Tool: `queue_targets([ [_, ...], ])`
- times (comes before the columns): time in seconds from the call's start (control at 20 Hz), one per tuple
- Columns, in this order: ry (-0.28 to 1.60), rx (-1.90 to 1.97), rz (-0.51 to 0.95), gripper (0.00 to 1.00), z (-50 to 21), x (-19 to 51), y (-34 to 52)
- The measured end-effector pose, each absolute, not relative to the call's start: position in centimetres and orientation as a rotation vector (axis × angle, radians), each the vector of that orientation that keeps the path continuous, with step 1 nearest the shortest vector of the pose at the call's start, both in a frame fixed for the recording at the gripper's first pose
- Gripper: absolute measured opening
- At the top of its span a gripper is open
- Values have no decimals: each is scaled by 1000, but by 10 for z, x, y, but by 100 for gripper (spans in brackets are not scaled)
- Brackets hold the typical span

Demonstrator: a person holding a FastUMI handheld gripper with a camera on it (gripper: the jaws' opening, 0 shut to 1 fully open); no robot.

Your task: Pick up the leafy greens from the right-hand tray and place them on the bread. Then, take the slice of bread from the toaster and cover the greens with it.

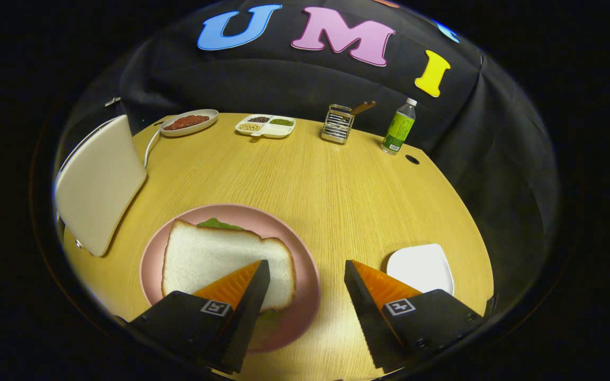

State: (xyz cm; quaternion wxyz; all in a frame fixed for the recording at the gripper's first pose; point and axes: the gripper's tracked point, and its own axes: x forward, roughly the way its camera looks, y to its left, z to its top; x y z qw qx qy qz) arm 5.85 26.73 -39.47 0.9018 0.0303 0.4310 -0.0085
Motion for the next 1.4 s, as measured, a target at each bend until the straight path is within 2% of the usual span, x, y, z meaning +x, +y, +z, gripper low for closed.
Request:
queue_targets([
  [0.1,873,110,-12,98,-389,59,265],
  [0.55,729,99,79,99,-336,67,248],
  [1.1,420,106,219,99,-179,78,231],
  [1.4,342,177,233,98,-116,58,200],
])
